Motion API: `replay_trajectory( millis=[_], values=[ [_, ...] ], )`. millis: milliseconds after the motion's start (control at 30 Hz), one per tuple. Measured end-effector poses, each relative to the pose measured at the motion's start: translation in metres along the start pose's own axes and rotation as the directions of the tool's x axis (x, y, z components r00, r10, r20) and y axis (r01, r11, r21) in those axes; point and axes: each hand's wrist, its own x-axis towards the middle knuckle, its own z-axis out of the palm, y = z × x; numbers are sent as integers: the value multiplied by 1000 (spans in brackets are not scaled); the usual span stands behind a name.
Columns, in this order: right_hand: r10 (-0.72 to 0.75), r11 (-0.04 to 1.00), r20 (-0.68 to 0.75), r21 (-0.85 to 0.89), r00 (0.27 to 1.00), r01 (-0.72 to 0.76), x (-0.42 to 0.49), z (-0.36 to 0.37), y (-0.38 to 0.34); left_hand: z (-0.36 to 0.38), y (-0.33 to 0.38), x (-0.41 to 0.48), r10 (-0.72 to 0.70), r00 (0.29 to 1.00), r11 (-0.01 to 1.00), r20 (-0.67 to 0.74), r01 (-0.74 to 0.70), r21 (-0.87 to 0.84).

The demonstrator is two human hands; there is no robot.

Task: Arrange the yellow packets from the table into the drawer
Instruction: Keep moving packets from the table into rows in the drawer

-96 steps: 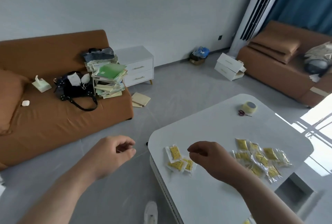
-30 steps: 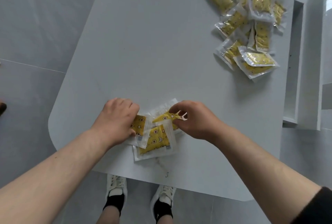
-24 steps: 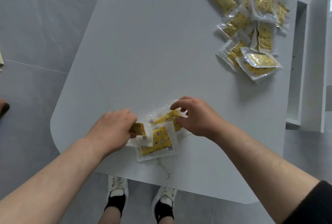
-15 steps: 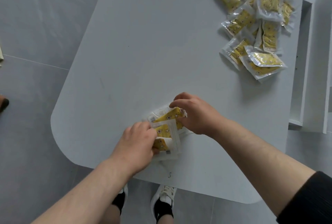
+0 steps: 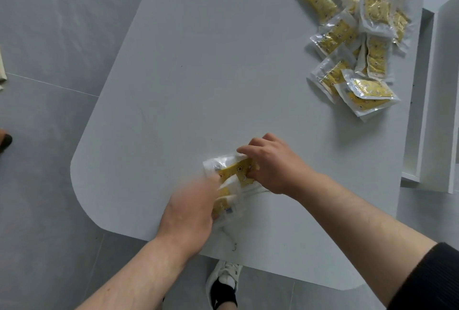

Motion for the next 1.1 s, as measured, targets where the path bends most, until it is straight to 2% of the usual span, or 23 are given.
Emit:
replay_trajectory(
  millis=[133, 267, 400, 633, 900, 1000, 1100],
  values=[
    [-2, 1000, 36, -17, 999, 3, -3, -5, 2, -18, -14, -8, -147, 969, 975, 197, 176, -139],
    [-10, 1000, 81, -2, 997, 10, -9, -9, 3, -32, -31, -16, -281, 925, 886, 255, 352, -301],
    [17, 1000, 158, -26, 987, -13, -9, -9, 1, -44, -42, -19, -392, 872, 747, 294, 488, -451],
    [50, 995, 82, -95, 995, -42, -4, -4, -7, -46, -59, -19, -476, 837, 562, 270, 525, -639],
    [67, 990, 124, -131, 990, -51, 4, 0, -17, -44, -67, -23, -532, 818, 433, 218, 484, -760],
    [98, 995, 172, -13, 980, -97, 1, 0, -20, -41, -71, -26, -533, 792, 274, 298, 495, -825],
    [170, 973, 220, 119, 960, -200, -5, 0, -23, -42, -75, -28, -468, 782, 53, 410, 489, -871]
  ],
)
